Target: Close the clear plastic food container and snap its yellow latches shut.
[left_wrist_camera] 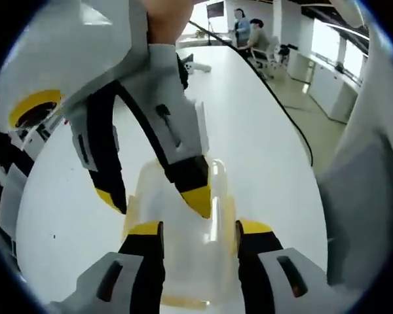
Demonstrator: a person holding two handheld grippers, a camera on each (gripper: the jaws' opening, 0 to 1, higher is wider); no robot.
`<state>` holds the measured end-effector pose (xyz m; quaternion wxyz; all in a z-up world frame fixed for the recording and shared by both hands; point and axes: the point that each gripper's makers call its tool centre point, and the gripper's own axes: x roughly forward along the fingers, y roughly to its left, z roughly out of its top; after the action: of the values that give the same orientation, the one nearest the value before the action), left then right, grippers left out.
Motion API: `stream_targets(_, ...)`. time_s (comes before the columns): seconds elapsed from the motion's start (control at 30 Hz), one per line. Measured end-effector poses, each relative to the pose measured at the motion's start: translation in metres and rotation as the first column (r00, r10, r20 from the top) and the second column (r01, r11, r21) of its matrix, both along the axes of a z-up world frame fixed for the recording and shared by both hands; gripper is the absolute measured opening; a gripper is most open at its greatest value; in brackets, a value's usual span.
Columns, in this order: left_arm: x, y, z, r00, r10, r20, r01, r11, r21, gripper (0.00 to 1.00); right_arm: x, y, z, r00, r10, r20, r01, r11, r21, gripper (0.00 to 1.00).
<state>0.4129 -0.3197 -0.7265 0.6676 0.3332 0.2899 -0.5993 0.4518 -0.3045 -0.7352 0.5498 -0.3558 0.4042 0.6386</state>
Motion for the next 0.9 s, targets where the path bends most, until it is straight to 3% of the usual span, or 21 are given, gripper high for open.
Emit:
stream_targets(0.07, -0.001, 0.001, -0.002, 0.999, -0.033, 0.035, 0.032, 0.999, 0.018, 0.43, -0.004, 0.0, 0.0, 0.999, 0.046, -0.012, -0.046, 0.999, -0.015, 0.56)
stream_targets(0.23, 0.001, 0.001, -0.002, 0.999, -0.029, 0.044, 0.028, 0.999, 0.017, 0.42, -0.002, 0.002, -0.003, 0.997, 0.078, -0.028, -0.08, 0.995, -0.059, 0.56)
stream_targets(0.43, -0.001, 0.001, -0.005, 0.992, -0.074, 0.098, 0.069, 0.996, 0.047, 0.43, -0.002, -0.001, -0.007, 0.991, 0.065, -0.119, -0.076, 0.993, -0.089, 0.56)
stream_targets(0.8, 0.001, 0.002, -0.005, 0.994, -0.055, 0.095, 0.048, 0.996, 0.069, 0.41, 0.0, 0.002, -0.01, 0.972, 0.059, -0.227, -0.095, 0.984, -0.152, 0.49)
stream_targets(0.9, 0.001, 0.003, -0.006, 0.994, -0.052, 0.098, 0.045, 0.997, 0.068, 0.42, -0.004, 0.002, -0.009, 0.973, 0.071, -0.218, -0.111, 0.978, -0.177, 0.5)
